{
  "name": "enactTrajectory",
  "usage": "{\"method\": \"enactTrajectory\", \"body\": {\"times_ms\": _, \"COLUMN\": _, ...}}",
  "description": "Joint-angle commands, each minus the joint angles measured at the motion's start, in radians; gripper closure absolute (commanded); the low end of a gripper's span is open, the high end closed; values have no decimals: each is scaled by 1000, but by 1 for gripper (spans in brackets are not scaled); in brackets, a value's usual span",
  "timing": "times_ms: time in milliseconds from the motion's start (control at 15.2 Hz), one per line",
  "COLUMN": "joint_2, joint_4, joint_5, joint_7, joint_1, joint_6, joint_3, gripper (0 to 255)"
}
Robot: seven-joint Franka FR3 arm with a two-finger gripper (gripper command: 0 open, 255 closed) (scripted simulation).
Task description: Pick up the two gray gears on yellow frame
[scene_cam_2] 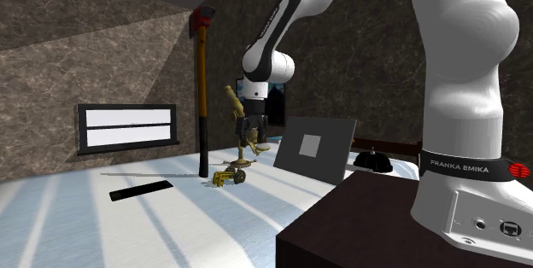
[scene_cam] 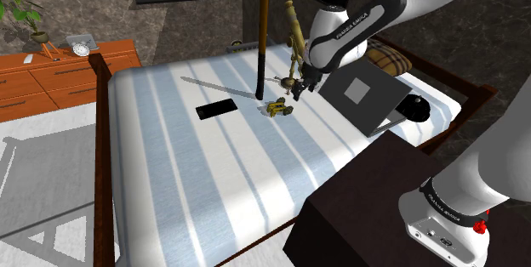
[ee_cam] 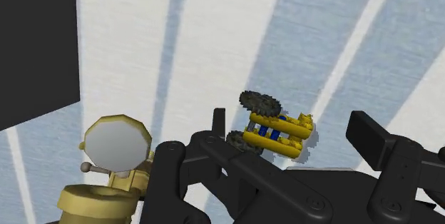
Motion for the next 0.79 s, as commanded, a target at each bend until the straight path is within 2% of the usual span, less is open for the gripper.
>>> {"method": "enactTrajectory", "body": {"times_ms": 0, "joint_2": 81, "joint_4": 46, "joint_5": 6, "joint_7": -15, "joint_1": -3, "joint_6": 38, "joint_3": 4, "gripper": 0}}
{"method": "enactTrajectory", "body": {"times_ms": 396, "joint_2": 322, "joint_4": 224, "joint_5": 11, "joint_7": -45, "joint_1": -13, "joint_6": 111, "joint_3": 20, "gripper": 0}}
{"method": "enactTrajectory", "body": {"times_ms": 726, "joint_2": 392, "joint_4": 255, "joint_5": 11, "joint_7": -47, "joint_1": -14, "joint_6": 150, "joint_3": 22, "gripper": 0}}
